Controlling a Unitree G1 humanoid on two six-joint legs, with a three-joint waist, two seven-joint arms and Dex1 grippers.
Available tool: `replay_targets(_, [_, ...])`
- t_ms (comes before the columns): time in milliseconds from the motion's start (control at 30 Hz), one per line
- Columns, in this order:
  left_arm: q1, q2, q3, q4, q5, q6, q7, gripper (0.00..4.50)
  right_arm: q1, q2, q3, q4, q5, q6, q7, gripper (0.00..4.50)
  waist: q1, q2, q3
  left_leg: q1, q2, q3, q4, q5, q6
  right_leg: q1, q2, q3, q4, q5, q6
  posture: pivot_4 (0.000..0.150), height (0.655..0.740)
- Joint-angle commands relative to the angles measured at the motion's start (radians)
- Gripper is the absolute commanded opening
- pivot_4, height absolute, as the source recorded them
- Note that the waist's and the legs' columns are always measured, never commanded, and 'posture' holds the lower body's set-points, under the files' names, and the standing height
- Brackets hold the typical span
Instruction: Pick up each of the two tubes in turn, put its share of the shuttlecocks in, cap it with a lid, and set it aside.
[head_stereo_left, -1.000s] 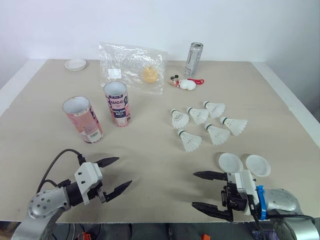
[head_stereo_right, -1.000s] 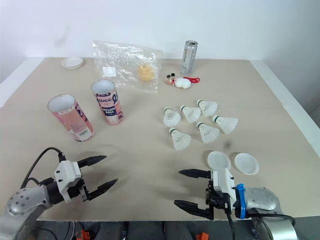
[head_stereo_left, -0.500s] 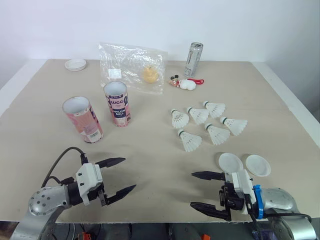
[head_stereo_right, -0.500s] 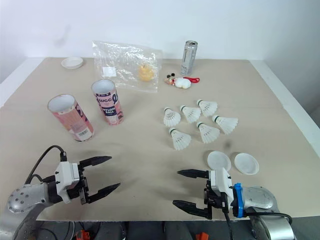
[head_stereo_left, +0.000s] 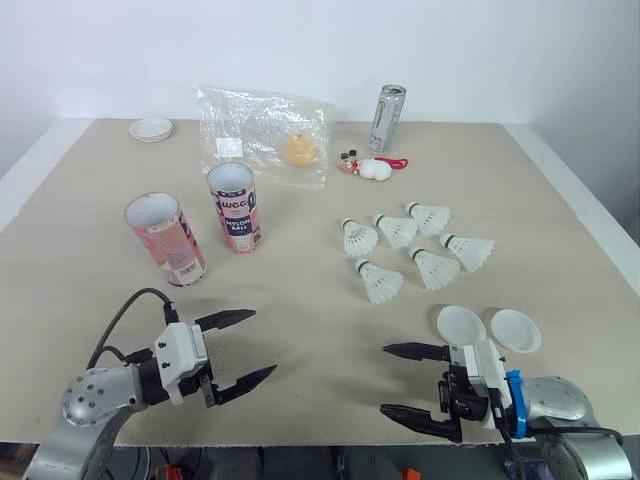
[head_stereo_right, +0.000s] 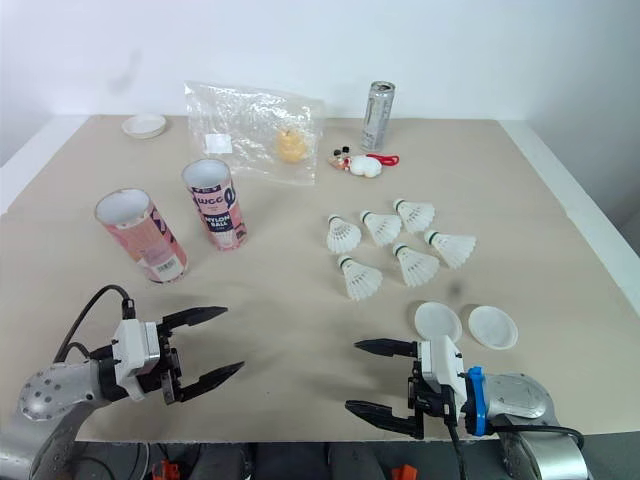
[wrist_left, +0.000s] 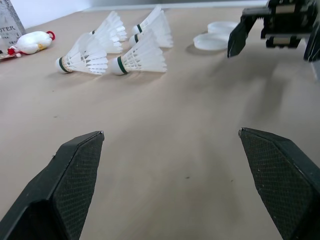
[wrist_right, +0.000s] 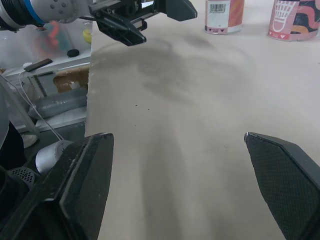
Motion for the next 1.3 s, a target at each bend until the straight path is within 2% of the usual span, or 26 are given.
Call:
replay_targets(33, [0.002,-0.035,0.035,0.002,0.021,-0.006,0.086,4.5,-0.075,-0.007,-0.02,-0.064,0.056,0.057,-0.035,4.47,0.0,0.0,0.0,0.0,0.0,0.0,0.0,0.0,0.0,0.0,0.0,0.0,0.0,0.0,0.0,0.15,0.74])
replay_targets(200, [0.031,-0.078,0.04,-0.023,0.07,0.027,0.205,4.5,-0.261,-0.029,-0.014,-0.098,0.157,0.237,-0.091,4.47,0.0,0.0,0.0,0.0,0.0,0.0,0.002,0.0,0.0,0.0,0.0,0.0,0.0,0.002,0.0,0.15,0.74])
replay_targets(300, [0.036,-0.145,0.075,-0.049,0.095,0.12,0.363,4.5,-0.445,-0.027,0.038,-0.033,0.155,0.326,-0.086,4.47,0.0,-0.001,0.001,0.0,0.0,0.0,0.002,0.0,0.0,0.0,0.0,0.0,0.0,0.002,0.001,0.15,0.74])
replay_targets(500, [0.099,-0.269,0.095,-0.158,0.157,0.267,0.598,4.5,-0.762,0.097,0.133,0.267,0.055,0.35,-0.074,4.47,-0.002,-0.002,0.001,-0.001,0.001,0.0,0.001,0.0,0.001,0.0,0.002,0.0,0.0,0.003,0.0,0.15,0.74])
replay_targets(633, [0.104,-0.358,0.12,-0.211,0.191,0.341,0.74,4.5,-0.876,0.146,0.169,0.437,-0.013,0.287,-0.017,4.47,0.001,-0.001,0.001,-0.002,0.0,-0.002,0.001,0.0,0.001,0.0,0.002,0.0,0.0,0.004,0.005,0.15,0.74])
replay_targets(900, [0.07,-0.46,0.133,-0.206,0.206,0.408,0.867,4.5,-0.94,0.206,0.188,0.575,-0.072,0.181,0.072,4.47,-0.002,-0.001,0.001,-0.002,0.0,-0.001,0.001,0.0,0.001,0.0,0.002,0.001,0.0,0.005,0.006,0.15,0.74])
replay_targets(1300, [-0.099,-0.445,0.203,-0.034,0.115,0.437,0.833,4.5,-0.954,0.253,0.183,0.605,-0.12,0.16,0.102,4.47,-0.002,-0.001,0.001,-0.002,0.0,-0.002,0.002,0.001,0.001,0.0,0.003,0.0,0.0,0.007,0.005,0.15,0.74])
